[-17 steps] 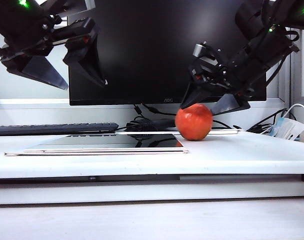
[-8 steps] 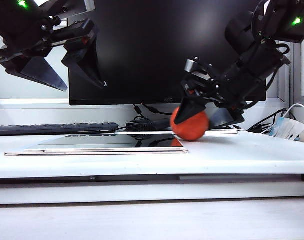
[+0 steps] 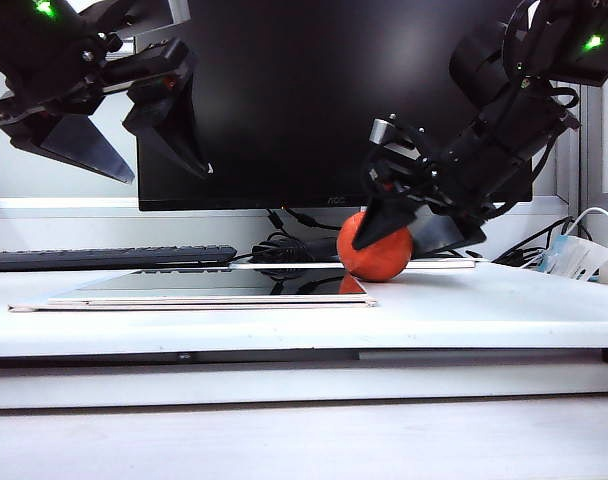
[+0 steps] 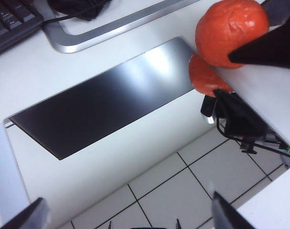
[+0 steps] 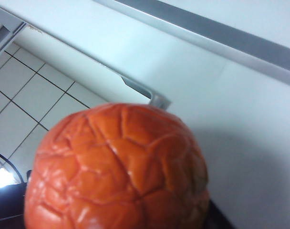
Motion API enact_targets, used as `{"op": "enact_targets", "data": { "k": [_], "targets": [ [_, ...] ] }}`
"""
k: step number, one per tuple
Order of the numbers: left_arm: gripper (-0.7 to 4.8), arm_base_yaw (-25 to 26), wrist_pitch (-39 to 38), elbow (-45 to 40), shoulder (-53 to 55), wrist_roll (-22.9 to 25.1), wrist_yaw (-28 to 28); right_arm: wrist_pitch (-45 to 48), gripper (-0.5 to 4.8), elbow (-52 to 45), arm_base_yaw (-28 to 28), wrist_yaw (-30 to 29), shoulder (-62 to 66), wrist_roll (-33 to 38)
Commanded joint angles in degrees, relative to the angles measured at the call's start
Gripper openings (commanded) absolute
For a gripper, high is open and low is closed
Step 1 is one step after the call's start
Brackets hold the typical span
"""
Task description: Place the orange on the center of the mirror.
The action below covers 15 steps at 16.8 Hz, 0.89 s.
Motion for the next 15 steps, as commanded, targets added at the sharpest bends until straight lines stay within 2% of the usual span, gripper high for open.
{"op": "enact_targets", "data": {
  "k": [1,3,4,7,10,11,12,15],
  "targets": [
    [4.79,-0.04,-0.98,0.24,-0.15,0.02,-0.24,1.66,2.33,0.24,0.0,-0.17,-0.15,-0.13],
    [4.79,-0.04,-1.64,0.24,-0.15,0.02,-1.16,2.25,1.18,0.28,0.0,-0.31,-0.15,-0.13],
    [4.79,-0.04,-1.81,0.24,-0.15,0.02,-1.22,2.27,1.07,0.39,0.0,-0.68,-0.17,-0.13],
    [4.79,-0.04,-1.79,0.24,-0.15,0.04,-1.31,2.21,1.07,0.52,0.02,-2.6,-2.23,-0.13],
    [4.79,-0.02,-1.38,0.37,-0.35,0.02,-5.05,2.27,1.1,0.98,0.33,-3.5,-7.69,-0.13],
    [4.79,0.04,-1.31,0.85,-0.5,0.02,-5.33,2.25,1.79,1.33,0.83,-4.79,-9.51,-0.13],
    [4.79,0.11,-1.16,1.53,-0.5,0.02,-5.31,2.56,2.16,1.36,1.75,-4.61,-10.69,-0.15],
    [4.79,0.11,-0.79,3.74,-0.44,0.02,-5.29,2.64,2.1,1.36,5.46,-4.44,-11.23,-0.15]
  ]
}}
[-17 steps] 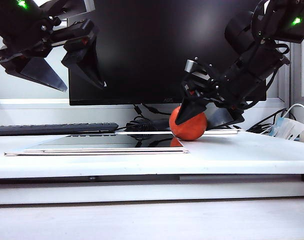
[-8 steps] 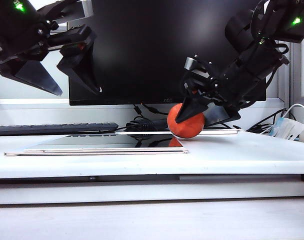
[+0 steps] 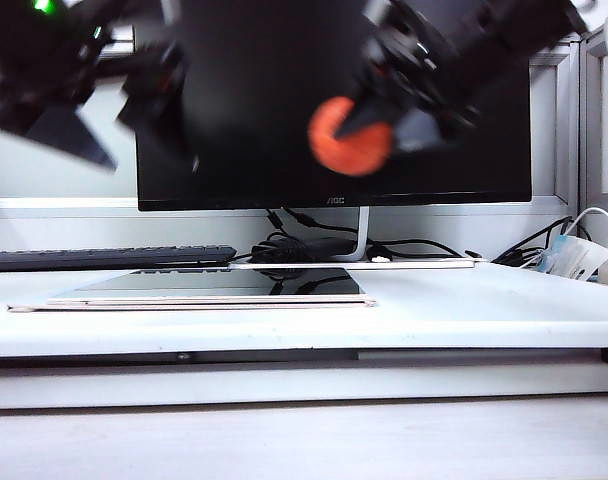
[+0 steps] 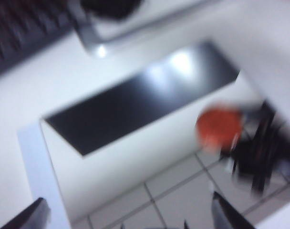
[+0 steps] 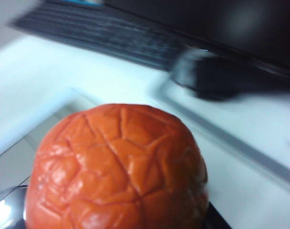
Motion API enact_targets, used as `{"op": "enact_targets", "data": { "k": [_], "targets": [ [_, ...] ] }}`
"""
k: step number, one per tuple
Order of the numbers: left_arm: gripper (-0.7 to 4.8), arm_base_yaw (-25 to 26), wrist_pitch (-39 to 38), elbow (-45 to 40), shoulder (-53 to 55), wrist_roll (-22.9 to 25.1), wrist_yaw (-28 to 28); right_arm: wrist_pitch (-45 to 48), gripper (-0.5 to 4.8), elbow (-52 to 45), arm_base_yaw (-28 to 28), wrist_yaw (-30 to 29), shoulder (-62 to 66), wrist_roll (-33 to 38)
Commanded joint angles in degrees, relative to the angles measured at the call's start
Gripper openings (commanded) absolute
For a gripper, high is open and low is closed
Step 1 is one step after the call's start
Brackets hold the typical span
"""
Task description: Place the orange on the center of the mirror.
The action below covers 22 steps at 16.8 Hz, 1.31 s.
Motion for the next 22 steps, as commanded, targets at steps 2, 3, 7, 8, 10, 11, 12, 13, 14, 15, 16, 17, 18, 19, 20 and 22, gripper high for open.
{"op": "enact_targets", "data": {
  "k": [2,3,7,8,10,11,12,13,14,15,16,17,18,19,20,22],
  "targets": [
    [4.79,0.22,0.9,2.29,-0.2,0.07,-0.13,1.68,2.1,0.11,6.03,0.72,0.79,-0.15],
    [4.79,0.22,0.5,2.29,-0.2,0.07,-0.13,2.75,2.1,0.11,6.95,1.18,1.53,-0.15],
    [4.79,0.2,-7.26,2.23,-0.09,0.04,-2.91,5.29,2.11,0.2,10.99,1.11,6.75,0.33],
    [4.79,0.2,-8.87,2.23,-0.09,0.04,-5.07,5.7,2.11,0.37,11.3,1.14,7.98,0.33],
    [4.79,0.2,-11.47,2.23,-0.09,0.04,-6.01,6.08,2.11,1.51,11.96,0.9,10.86,0.33],
    [4.79,0.2,-11.8,2.23,-0.09,0.04,-5.99,6.29,2.11,2.14,12.0,1.16,12.04,0.31],
    [4.79,0.13,-11.87,2.23,-0.09,0.02,-5.99,6.47,2.11,2.54,12.0,1.16,12.98,0.31],
    [4.79,0.13,-11.8,2.23,-0.09,0.02,-6.01,6.45,2.11,2.89,12.0,1.18,13.75,0.31],
    [4.79,0.13,-11.69,2.23,-0.09,0.02,-5.99,6.47,2.11,2.91,12.0,1.16,14.12,0.31],
    [4.79,0.11,-11.69,2.23,-0.09,0.0,-5.92,6.43,2.1,2.89,12.0,1.14,14.16,0.28],
    [4.79,0.11,-11.32,2.21,-0.07,-0.48,-4.85,6.4,2.1,2.86,12.5,1.42,14.19,0.17],
    [4.79,0.11,-10.73,2.21,0.02,-0.87,-4.2,6.49,2.1,2.86,12.63,1.79,14.21,-0.17],
    [4.79,0.11,-10.38,2.21,0.07,-0.87,-4.02,6.49,2.11,2.86,12.66,1.86,14.25,-0.17],
    [4.79,0.11,-10.36,2.21,0.04,-0.87,-4.02,6.43,2.1,2.86,12.66,1.84,14.27,-0.17],
    [4.79,0.11,-10.38,2.21,0.04,-0.85,-4.02,6.36,2.11,2.84,12.63,2.1,14.29,-0.2],
    [4.79,0.09,-10.47,2.21,0.04,-0.87,-3.5,5.64,2.11,2.8,12.66,4.22,14.64,-1.57]
  ]
}}
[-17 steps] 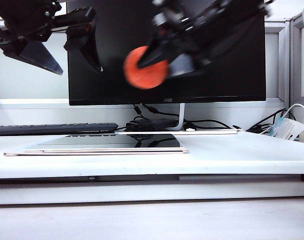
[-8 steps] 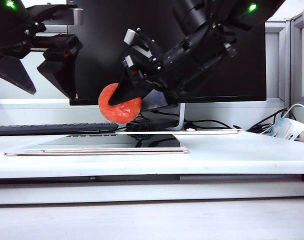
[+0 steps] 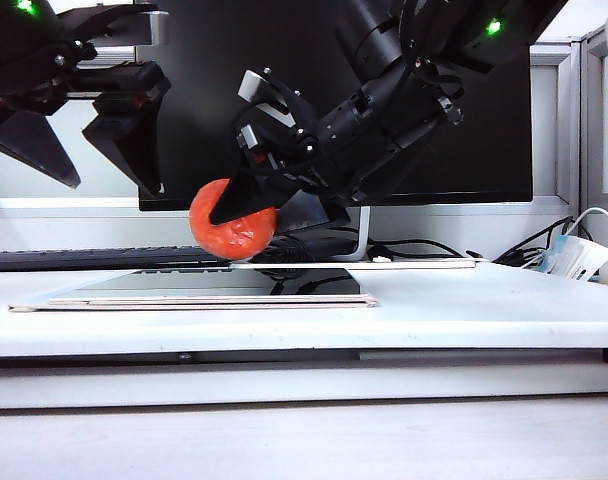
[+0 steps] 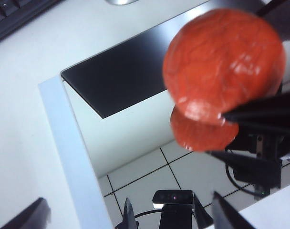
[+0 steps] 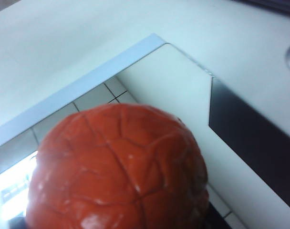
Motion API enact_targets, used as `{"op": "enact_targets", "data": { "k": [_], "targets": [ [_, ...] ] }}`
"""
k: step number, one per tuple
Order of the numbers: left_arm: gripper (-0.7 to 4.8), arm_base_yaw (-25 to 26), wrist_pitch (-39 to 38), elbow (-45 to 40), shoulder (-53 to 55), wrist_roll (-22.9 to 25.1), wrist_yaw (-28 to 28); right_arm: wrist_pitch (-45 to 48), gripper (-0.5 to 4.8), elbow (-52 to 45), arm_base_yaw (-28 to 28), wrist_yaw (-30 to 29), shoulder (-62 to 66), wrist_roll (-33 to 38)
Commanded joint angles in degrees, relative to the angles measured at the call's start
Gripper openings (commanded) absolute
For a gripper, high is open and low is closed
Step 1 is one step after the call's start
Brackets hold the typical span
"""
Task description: Place the orange on the center of the mirror.
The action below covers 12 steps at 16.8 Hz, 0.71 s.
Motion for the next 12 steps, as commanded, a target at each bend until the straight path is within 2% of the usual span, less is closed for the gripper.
{"op": "enact_targets", "data": {
  "k": [1,12],
  "targets": [
    [4.79,0.0,0.59,0.31,-0.11,0.0,0.76,0.09,2.11,0.37,-0.04,2.08,0.52,-2.1],
    [4.79,0.0,-1.86,0.31,-0.11,0.0,0.74,-4.22,2.15,0.37,0.0,2.32,2.8,-2.32]
  ]
}}
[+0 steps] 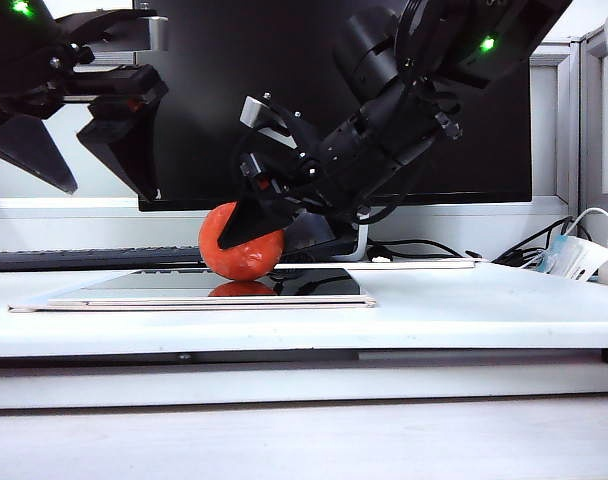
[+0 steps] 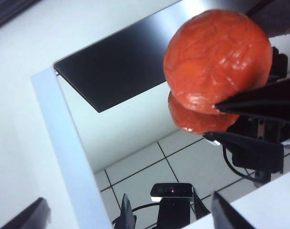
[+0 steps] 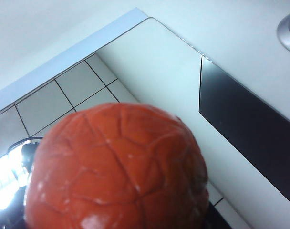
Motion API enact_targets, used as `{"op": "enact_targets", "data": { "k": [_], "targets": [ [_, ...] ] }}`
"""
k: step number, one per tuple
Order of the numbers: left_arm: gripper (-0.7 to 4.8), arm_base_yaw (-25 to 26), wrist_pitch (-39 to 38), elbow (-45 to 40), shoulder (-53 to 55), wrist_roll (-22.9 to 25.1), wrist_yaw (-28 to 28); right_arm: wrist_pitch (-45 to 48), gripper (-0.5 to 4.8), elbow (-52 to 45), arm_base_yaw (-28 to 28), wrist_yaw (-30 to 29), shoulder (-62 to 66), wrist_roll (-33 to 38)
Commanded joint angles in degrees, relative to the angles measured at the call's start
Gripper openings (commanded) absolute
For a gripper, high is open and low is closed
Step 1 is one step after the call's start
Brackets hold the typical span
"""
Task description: Place the orange on the center of the mirror.
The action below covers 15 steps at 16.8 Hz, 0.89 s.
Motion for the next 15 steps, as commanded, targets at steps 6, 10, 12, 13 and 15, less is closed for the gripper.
{"op": "enact_targets", "data": {
  "k": [6,10,12,13,15],
  "targets": [
    [4.79,0.02,-0.2,0.31,-0.09,0.02,0.13,-2.25,3.0,-0.11,0.09,-0.72,0.57,-1.57],
    [4.79,0.02,-0.22,0.31,-0.09,0.02,0.11,-2.23,4.67,-0.11,0.09,-2.71,0.55,-1.6],
    [4.79,0.02,-0.22,0.31,-0.09,0.02,0.09,-2.21,4.79,-0.09,0.09,-2.86,0.5,-1.6],
    [4.79,0.02,-0.22,0.31,-0.09,0.02,0.07,-2.23,4.79,-0.09,0.07,-2.86,0.37,-1.6],
    [4.79,0.02,-0.22,0.31,-0.09,0.02,0.07,-2.08,4.79,-0.09,0.07,-2.86,-0.74,-1.6]
  ]
}}
